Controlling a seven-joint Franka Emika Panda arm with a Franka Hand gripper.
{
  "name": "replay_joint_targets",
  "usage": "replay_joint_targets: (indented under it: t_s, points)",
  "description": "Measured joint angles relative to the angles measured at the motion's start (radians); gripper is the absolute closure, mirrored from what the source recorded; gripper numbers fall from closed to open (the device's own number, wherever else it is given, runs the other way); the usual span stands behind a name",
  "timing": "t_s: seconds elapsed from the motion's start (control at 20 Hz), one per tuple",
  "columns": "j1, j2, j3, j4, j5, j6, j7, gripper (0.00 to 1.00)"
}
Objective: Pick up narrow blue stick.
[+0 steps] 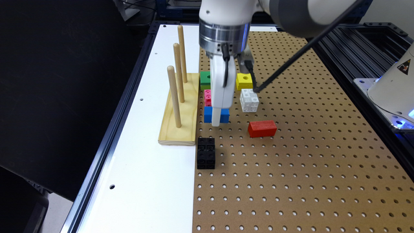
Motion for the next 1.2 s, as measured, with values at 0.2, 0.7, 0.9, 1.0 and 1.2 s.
replay_joint_targets:
  t_s: [0.2,0.7,0.9,1.0,1.2]
  points:
    - [0.0,-0.039,0.002,-0.002,0.0,-0.039,0.0,1.0]
    - [0.0,-0.131,0.005,-0.001,0.0007,-0.119,0.002,1.0]
    - [0.0,-0.194,0.006,0.0,0.0028,-0.18,0.002,1.0]
    - [0.0,-0.207,0.007,-0.001,0.0028,-0.191,0.002,1.0]
    - [0.0,-0.219,0.008,0.003,0.0029,-0.198,0.002,1.0]
